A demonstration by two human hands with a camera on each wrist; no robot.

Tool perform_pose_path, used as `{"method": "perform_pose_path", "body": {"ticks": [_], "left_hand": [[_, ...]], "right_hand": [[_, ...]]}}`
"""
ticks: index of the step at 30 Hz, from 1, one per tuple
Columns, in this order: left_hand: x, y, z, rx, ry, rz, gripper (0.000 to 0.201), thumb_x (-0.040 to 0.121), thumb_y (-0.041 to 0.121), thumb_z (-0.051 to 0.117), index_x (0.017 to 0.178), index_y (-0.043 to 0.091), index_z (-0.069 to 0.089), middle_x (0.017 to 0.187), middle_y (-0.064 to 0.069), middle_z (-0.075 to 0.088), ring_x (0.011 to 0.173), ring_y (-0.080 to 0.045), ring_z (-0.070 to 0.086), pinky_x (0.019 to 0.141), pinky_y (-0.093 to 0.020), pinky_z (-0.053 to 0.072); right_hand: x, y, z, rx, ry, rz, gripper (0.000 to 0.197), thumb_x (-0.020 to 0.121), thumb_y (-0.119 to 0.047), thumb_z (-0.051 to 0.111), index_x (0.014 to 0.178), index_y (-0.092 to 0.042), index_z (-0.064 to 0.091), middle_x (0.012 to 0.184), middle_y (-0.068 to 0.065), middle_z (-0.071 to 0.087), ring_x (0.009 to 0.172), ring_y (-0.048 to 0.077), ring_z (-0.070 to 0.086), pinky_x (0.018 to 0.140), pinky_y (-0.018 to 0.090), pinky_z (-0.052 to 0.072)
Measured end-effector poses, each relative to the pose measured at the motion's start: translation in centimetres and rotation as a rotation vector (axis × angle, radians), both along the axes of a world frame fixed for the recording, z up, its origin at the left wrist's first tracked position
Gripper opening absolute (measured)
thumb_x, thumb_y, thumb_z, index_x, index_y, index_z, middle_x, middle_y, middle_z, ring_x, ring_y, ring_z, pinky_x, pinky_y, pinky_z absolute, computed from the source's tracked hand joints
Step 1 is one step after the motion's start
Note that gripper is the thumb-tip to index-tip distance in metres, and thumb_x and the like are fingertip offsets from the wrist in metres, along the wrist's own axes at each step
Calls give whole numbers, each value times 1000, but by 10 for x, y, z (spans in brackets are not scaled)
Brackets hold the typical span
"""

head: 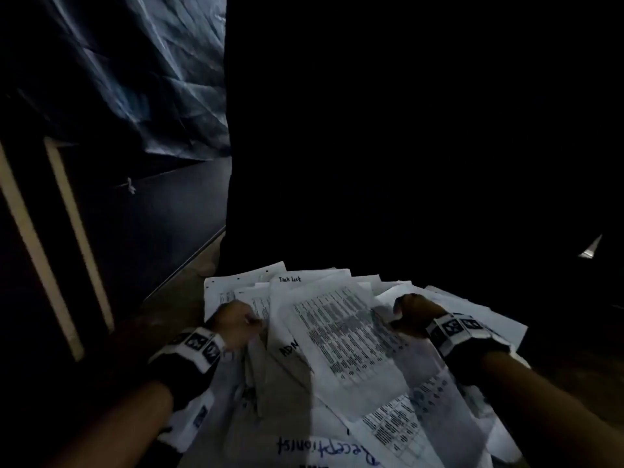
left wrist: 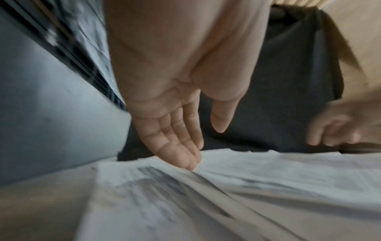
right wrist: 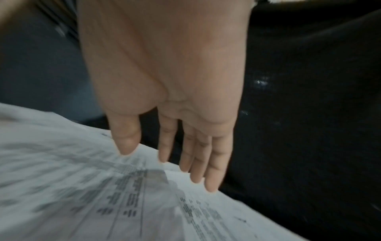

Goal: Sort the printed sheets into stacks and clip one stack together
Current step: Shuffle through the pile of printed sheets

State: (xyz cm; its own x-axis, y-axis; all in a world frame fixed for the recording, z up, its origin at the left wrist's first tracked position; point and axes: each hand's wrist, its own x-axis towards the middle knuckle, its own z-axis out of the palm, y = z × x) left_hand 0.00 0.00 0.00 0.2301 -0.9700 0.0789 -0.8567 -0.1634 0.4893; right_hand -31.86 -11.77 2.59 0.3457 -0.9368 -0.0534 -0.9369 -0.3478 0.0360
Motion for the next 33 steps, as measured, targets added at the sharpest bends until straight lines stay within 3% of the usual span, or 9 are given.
{"method": "perform_pose_path", "body": {"ticks": [4, 8, 12, 16, 19, 22, 25, 29, 33], "left_hand": [[-25, -6, -7, 183, -129, -91, 24, 85, 28, 59, 67, 13, 55, 82, -11, 65, 83, -27, 65, 72, -29, 51], [-32, -5, -26, 237, -250, -109, 23, 85, 36, 56, 94, 15, 56, 98, -8, 60, 100, -28, 63, 80, -33, 49], [-32, -8, -27, 272, -234, -136, 25, 83, 42, 57, 75, 23, 41, 95, -2, 50, 100, -26, 60, 82, -33, 48], [-33, -12, -25, 290, -145, -79, 31, 77, 42, 65, 85, 17, 48, 99, -6, 59, 100, -27, 61, 81, -33, 49], [-39, -14, -21, 294, -72, -93, 22, 76, 24, 69, 71, 6, 58, 71, -6, 58, 92, -31, 67, 68, -32, 50], [-41, -16, -18, 291, -36, -119, 31, 80, 12, 64, 90, -17, 61, 92, -33, 65, 95, -40, 65, 68, -41, 50], [-40, -19, -23, 264, 18, -174, 30, 86, 33, 64, 76, 5, 63, 79, -19, 63, 77, -27, 64, 61, -29, 41], [-47, -24, -28, 328, 15, -172, 38, 76, 45, 73, 77, 12, 56, 80, -10, 62, 74, -22, 60, 63, -28, 43], [-50, -24, -26, 328, -14, -217, 15, 83, 21, 69, 82, 7, 63, 90, -7, 69, 91, -23, 64, 71, -24, 44]], "right_hand": [[13, -9, -1, -4, -71, -92, 53, 91, -45, 50, 120, 0, 54, 96, 13, 58, 80, 22, 51, 68, 30, 37], [23, -18, -2, 53, -22, -30, 57, 90, -48, 53, 126, -4, 50, 120, 15, 60, 110, 27, 58, 81, 31, 44], [24, -34, -20, 111, -40, -22, 64, 79, -53, 64, 125, -10, 51, 125, 6, 55, 118, 23, 54, 87, 27, 43], [23, -43, -24, -49, -79, -24, 39, 86, -37, 59, 112, -9, 64, 109, 9, 61, 109, 26, 58, 88, 29, 42], [6, -44, 5, -94, -206, -59, 33, 87, -25, 64, 112, -5, 65, 116, 14, 62, 109, 29, 58, 89, 35, 42], [-26, -40, 45, -133, -544, -79, 14, 81, -16, 72, 73, -8, 64, 73, 8, 68, 69, 17, 62, 63, 26, 46], [-47, -28, 64, -6, -659, -118, 34, 84, -12, 69, 54, -16, 51, 30, -12, 50, 32, -3, 48, 37, 6, 35], [-43, -16, 42, 193, -245, -115, 34, 89, -32, 61, 79, -2, 71, 73, 6, 70, 74, 18, 65, 68, 27, 48], [-15, 5, 7, 238, -87, 58, 27, 92, -28, 58, 66, -28, 49, 69, -12, 45, 67, 5, 46, 73, 20, 35]]}}
